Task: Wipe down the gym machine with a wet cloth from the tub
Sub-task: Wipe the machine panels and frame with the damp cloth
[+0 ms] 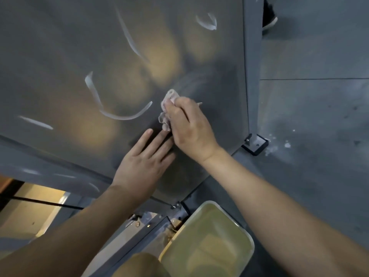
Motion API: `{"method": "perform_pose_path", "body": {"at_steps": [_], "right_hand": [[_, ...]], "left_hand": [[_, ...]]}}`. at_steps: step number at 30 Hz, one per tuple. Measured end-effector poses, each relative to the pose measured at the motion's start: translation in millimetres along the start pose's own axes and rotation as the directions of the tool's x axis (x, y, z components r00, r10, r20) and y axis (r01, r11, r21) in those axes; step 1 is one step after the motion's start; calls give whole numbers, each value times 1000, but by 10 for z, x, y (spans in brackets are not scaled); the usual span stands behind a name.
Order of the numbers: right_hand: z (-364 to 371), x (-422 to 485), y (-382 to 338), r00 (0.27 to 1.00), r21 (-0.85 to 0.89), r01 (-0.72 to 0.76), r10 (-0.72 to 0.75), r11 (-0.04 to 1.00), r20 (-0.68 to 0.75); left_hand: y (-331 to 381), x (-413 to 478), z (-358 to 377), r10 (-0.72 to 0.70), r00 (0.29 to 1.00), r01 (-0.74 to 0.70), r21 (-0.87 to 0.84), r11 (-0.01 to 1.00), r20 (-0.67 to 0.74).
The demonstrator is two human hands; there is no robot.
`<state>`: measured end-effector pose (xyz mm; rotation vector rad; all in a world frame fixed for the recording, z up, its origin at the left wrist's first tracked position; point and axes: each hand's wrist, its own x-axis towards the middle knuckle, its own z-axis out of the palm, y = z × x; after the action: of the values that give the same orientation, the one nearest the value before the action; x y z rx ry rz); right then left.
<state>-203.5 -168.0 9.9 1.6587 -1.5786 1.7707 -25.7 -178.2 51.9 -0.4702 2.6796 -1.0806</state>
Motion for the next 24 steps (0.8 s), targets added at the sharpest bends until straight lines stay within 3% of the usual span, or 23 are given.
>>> {"method": "perform_pose_path", "body": {"at_steps": [3,5,7,8,9,11,13,15,16,17,18,20,21,22,24], "right_hand": [[-78,62,229,995,-154,100,-100,983,5],[-166,172,403,984,-116,-87,67,989,-167],[-236,305,483,861,67,-360,360,930,-359],[-253,341,482,794,158,-429,455,889,-403],[-228,327,471,772,179,-458,489,871,-405],[-78,119,324,837,99,-447,455,889,-302],[55,-210,108,973,-59,-218,212,974,-91],[35,-460,128,991,-115,55,-40,992,125],[-10,-464,226,985,-126,105,-87,986,146],[-42,-431,343,992,-124,63,-48,990,118],[-93,-349,398,993,-94,-102,107,990,48],[-126,-210,383,890,11,-424,419,906,-181],[-71,-195,290,847,57,-473,472,879,-245],[13,-232,156,856,67,-459,461,886,-233],[201,-447,-156,972,11,-228,228,974,-51]], "left_hand": [[-13,-2,10,26,999,-27,-29,999,-37],[-9,-4,8,23,999,-24,-38,999,-30],[9,0,1,14,1000,-15,-19,1000,-7],[18,1,-6,13,1000,-13,-13,1000,3],[27,1,-20,9,1000,-9,-15,1000,9],[52,-12,-17,-3,1000,3,-16,1000,19],[95,-68,-4,-16,998,16,-9,1000,56],[143,-172,19,-29,995,32,-31,999,95],[166,-232,29,-39,993,45,-52,998,110],[187,-294,36,-55,992,65,-82,995,115],[211,-351,45,-76,990,89,-112,990,116],[278,-444,66,-115,986,132,-147,980,118],[313,-479,74,-137,983,155,-158,975,122],[340,-500,75,-162,979,182,-167,969,127],[365,-533,87,-206,971,225,-176,958,120]]}}
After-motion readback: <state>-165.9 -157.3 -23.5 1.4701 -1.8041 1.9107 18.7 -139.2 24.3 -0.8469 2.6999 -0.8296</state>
